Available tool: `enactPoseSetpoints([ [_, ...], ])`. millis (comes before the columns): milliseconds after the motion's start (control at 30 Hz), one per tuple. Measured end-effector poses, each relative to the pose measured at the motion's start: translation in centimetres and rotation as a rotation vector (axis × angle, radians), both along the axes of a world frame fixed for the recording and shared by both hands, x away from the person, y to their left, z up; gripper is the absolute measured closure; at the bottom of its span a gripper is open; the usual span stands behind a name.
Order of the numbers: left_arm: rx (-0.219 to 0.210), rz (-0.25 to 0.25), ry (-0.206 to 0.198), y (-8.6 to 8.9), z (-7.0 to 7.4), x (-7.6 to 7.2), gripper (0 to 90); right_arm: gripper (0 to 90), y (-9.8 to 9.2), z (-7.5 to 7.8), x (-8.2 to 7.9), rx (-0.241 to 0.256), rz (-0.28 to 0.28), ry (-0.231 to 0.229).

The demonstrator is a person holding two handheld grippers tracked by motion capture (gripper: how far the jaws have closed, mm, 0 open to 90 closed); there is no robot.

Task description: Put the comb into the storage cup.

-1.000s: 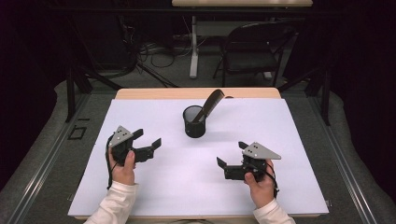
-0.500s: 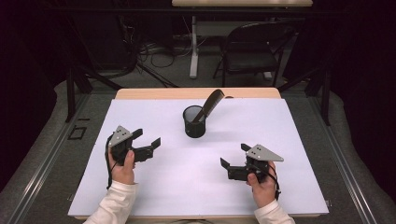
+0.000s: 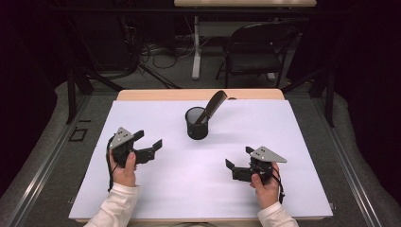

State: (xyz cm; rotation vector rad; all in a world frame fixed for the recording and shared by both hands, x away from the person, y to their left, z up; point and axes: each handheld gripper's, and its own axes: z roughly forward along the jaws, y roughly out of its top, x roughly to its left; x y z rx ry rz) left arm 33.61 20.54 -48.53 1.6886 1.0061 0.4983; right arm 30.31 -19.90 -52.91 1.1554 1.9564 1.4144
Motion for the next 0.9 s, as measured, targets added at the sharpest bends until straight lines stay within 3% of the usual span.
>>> enactPoseSetpoints([
  [900,-0.003,0.005,0.0,0.1,-0.04,0.08,15.6,9.5,-0.31,-0.56,0.39,0.001,-0.02,0.029],
])
